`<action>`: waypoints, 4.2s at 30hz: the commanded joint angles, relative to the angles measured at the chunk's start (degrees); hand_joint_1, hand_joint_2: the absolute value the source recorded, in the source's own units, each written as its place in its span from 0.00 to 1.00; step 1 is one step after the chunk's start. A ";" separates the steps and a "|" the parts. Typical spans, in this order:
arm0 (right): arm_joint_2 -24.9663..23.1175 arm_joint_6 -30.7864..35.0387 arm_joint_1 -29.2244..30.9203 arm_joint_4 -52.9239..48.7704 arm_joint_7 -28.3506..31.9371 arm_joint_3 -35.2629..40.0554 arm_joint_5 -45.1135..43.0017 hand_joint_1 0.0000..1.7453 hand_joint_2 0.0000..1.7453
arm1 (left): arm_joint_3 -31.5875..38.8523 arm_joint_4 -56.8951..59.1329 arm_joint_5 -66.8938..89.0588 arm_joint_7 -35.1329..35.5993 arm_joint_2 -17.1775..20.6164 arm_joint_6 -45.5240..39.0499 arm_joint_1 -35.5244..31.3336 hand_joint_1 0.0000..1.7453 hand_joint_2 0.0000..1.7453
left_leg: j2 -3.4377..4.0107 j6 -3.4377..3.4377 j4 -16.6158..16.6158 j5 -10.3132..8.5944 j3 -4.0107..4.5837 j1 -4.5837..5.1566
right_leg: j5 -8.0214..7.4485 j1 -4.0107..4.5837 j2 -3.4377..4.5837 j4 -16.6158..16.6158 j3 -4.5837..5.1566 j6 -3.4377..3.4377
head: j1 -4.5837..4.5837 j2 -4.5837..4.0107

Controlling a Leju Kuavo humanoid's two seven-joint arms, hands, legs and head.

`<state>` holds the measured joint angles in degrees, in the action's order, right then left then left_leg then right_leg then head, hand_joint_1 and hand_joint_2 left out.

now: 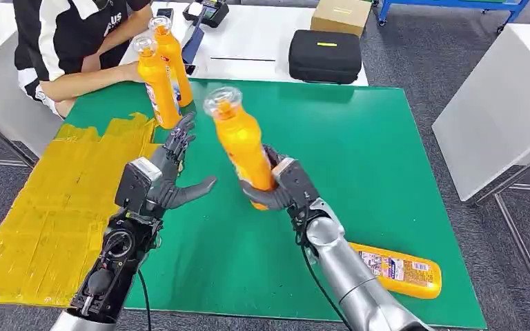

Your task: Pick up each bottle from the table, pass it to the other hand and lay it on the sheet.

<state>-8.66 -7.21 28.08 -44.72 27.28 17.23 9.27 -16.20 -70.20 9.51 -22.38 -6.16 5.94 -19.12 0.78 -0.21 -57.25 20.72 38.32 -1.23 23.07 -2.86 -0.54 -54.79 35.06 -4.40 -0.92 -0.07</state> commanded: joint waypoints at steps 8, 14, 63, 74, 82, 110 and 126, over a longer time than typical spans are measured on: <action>-1.09 2.04 4.00 3.20 -1.20 7.06 3.98 1.00 1.00 | -1.56 4.59 -0.12 0.81 0.43 0.71 -2.53 0.00 1.00 | -0.01 -0.02 -0.01 0.09 -0.19 -0.02 | 0.07 0.04 0.04 -0.01 -0.17 0.24 | 0.00 0.00; -1.81 3.45 4.78 2.77 -1.44 10.73 8.07 1.00 1.00 | -2.68 6.64 -0.02 0.89 -0.47 0.81 -3.98 0.00 1.00 | -0.02 -0.03 -0.09 0.17 -0.28 -0.01 | 0.15 0.05 0.05 -0.09 -0.24 0.34 | 0.02 0.00; 4.26 -7.93 -3.22 -13.91 6.35 23.64 13.02 1.00 1.00 | -0.85 5.50 -6.01 -2.33 -1.05 1.89 -0.79 1.00 1.00 | -0.10 -0.01 -0.01 0.17 -0.33 -0.07 | 0.17 0.10 -0.02 0.00 -0.34 0.35 | 0.02 0.00; 8.94 -2.55 -10.21 -30.37 7.02 14.85 10.90 0.00 0.00 | 1.94 4.66 2.67 -3.83 -0.13 -5.79 -4.02 1.00 1.00 | -0.17 0.01 -0.06 0.16 -0.27 -0.07 | 0.19 0.10 -0.09 -0.07 -0.27 0.39 | 0.02 0.00; 11.71 -0.47 -13.38 -38.59 7.18 11.41 9.73 0.00 0.00 | 3.18 0.58 18.75 -0.77 1.39 -17.33 -5.50 1.00 1.00 | 0.05 0.03 -0.12 0.27 -0.35 -0.04 | 0.19 0.08 0.08 -0.12 -0.21 0.47 | -0.11 0.00; 12.14 1.73 -19.82 -48.90 5.79 4.19 1.70 0.00 1.00 | -23.67 36.65 80.49 34.19 11.82 -29.56 -29.69 1.00 1.00 | -0.02 0.02 0.00 -0.01 -0.13 -0.02 | -0.07 0.04 -0.03 0.01 -0.07 0.32 | -0.13 0.00; 11.20 0.64 -21.24 -51.68 3.91 2.91 1.36 0.00 1.00 | -23.65 53.30 79.10 30.33 14.05 -18.44 -33.61 1.00 1.00 | 0.16 0.02 -0.05 0.13 -0.37 -0.04 | 0.02 0.07 0.19 -0.04 -0.25 0.49 | -0.13 0.00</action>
<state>3.56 -5.71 6.91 -96.26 32.07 21.12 10.23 -37.92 -26.85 89.86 9.18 5.88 -14.98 -49.42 0.85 -0.17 -57.25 20.63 38.32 -1.24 22.94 -2.86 -0.51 -54.80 35.13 -4.26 -1.05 -0.07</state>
